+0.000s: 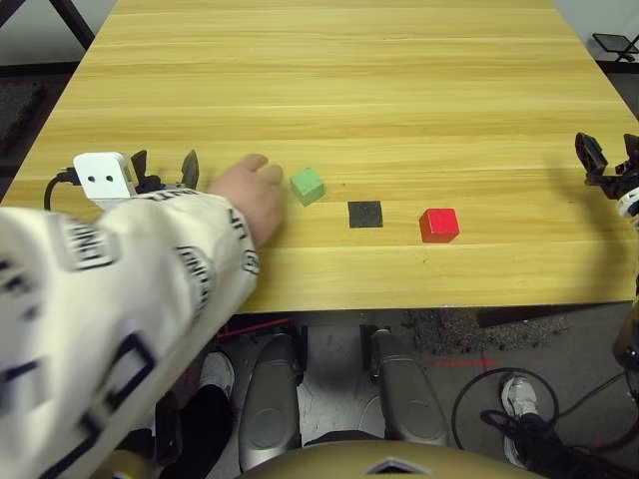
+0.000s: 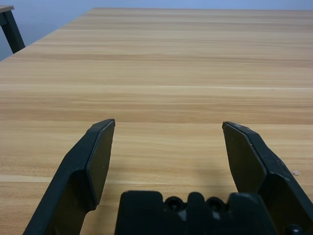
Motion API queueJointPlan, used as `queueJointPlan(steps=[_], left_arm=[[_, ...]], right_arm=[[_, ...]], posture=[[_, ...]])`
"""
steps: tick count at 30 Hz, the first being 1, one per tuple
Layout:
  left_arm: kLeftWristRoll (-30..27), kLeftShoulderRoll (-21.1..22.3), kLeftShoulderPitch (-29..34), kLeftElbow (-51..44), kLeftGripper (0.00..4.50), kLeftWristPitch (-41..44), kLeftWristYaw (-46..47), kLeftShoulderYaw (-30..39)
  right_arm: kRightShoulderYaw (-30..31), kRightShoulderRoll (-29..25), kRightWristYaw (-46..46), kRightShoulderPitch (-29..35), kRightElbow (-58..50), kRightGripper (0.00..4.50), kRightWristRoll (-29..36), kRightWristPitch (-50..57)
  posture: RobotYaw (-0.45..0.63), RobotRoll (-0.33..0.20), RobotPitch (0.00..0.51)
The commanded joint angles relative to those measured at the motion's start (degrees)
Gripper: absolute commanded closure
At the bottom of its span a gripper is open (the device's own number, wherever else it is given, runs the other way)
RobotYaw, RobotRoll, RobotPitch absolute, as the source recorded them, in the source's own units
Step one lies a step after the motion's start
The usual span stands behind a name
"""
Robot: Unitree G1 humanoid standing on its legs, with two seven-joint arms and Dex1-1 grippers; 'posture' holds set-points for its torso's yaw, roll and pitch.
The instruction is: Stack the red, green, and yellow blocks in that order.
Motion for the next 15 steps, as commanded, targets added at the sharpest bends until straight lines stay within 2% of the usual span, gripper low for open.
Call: queueJointPlan(steps=[1,4,9,12,15], left_arm=[[-0.19,0.07,1.03,-0.78,0.02,1.11,0.63,0.32],[-0.41,0.04,1.36,-0.91,0.02,0.95,0.29,0.3],[-5.5,7.9,-0.84,-3.35,0.02,6.57,-7.81,2.24],[-13.16,16.13,-1.92,-7.0,0.02,15.64,-23.43,-0.57],[-16.12,22.33,-2.39,-9.6,0.02,19.86,-33.34,-2.78]], right_arm=[[-0.45,-0.86,-0.22,1.08,0.4,0.0,-0.05,-0.29],[0.31,-1.19,0.06,1.24,0.78,0.0,-0.89,-0.16],[5.01,-2.4,10.03,-1.93,-3.35,0.0,-2.67,3.95],[10.63,-3.1,25.66,-0.07,-14.39,0.0,-1.39,10.88],[15.43,-4.12,36.36,3.52,-26.05,0.0,0.06,16.81]], posture=[[0.04,-0.029,0.25],[0.04,-0.02,0.25],[0.04,-0.029,0.255],[0.06,-0.034,0.246],[0.07,-0.049,0.243]])
